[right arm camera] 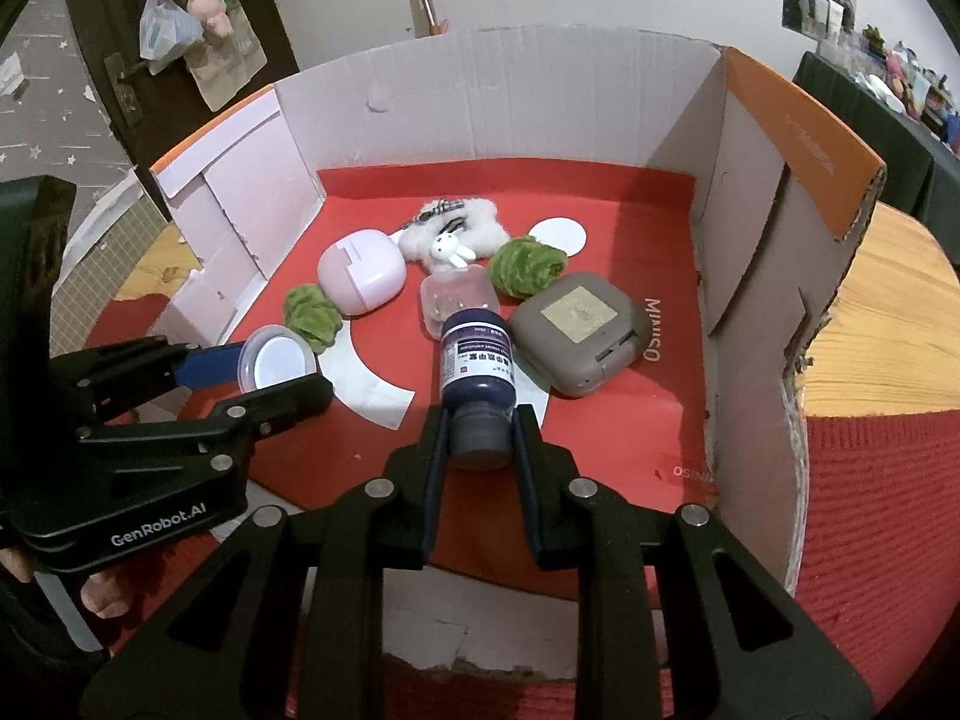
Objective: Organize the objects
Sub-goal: 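Open the left tool to drop the lid while the right tool sets the bottle upright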
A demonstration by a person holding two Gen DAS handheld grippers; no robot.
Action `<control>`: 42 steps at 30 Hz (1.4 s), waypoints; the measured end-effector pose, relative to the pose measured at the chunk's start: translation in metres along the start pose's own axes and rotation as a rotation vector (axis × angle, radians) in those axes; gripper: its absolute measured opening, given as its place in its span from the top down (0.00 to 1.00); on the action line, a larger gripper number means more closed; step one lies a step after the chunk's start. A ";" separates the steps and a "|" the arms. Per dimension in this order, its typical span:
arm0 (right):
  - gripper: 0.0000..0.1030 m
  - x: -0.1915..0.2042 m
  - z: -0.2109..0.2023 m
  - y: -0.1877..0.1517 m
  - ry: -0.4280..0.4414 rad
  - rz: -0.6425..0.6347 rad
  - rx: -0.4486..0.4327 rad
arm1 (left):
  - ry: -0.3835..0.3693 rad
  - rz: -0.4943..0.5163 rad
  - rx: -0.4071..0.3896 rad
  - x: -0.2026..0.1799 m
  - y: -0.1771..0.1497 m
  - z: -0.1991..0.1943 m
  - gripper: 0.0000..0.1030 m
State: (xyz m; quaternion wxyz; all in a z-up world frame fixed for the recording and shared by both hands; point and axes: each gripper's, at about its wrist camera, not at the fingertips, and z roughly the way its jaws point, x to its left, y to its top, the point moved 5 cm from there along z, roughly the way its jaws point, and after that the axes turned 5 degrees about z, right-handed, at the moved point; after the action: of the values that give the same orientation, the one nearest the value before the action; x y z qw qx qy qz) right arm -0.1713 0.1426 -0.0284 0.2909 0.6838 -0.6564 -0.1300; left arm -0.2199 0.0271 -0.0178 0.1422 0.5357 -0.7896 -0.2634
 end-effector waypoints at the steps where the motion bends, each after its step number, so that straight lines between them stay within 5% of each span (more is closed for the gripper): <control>1: 0.80 0.000 0.000 0.000 0.000 0.001 -0.001 | 0.001 -0.003 -0.001 0.000 0.000 -0.001 0.59; 42: 0.76 0.015 -0.035 -0.010 -0.002 -0.029 -0.060 | -0.010 -0.033 -0.105 -0.002 -0.010 -0.049 0.45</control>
State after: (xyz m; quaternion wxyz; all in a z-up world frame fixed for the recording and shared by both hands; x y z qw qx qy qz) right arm -0.1418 0.1353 -0.0036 0.3086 0.6839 -0.6428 -0.1546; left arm -0.1862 0.0127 0.0169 0.1618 0.5392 -0.7663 -0.3097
